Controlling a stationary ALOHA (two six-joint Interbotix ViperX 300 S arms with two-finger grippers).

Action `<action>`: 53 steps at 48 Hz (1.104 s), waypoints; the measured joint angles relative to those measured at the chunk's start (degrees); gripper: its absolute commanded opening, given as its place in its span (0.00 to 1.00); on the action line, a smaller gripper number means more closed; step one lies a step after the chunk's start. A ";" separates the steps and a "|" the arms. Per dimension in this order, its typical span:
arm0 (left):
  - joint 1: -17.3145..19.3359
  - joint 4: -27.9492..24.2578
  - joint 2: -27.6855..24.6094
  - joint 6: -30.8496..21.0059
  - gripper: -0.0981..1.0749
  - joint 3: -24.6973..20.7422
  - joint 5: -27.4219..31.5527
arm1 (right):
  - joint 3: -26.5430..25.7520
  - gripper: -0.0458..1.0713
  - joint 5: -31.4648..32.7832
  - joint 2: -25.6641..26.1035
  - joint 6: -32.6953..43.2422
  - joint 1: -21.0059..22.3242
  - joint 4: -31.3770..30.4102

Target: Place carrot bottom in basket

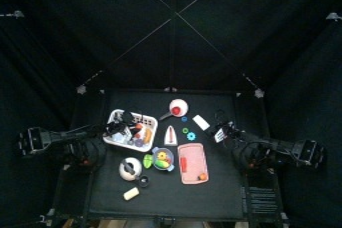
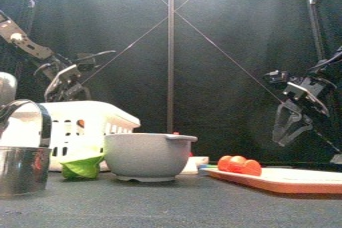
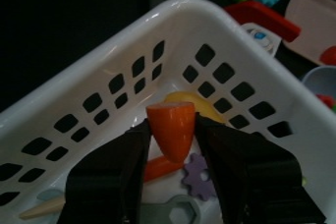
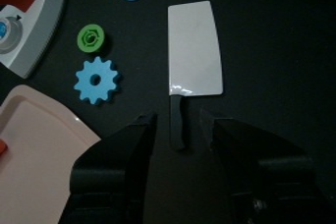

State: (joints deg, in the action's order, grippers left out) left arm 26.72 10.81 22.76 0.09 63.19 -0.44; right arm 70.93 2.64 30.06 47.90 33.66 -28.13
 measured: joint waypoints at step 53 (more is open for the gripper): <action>-2.64 0.09 -5.10 -0.18 0.88 -3.43 -0.79 | 0.00 0.75 -1.85 0.00 0.00 -0.97 -1.05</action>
State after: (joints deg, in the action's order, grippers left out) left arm 24.08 10.90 17.67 -0.09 59.77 -1.23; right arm 70.93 0.79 30.06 47.90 32.70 -29.18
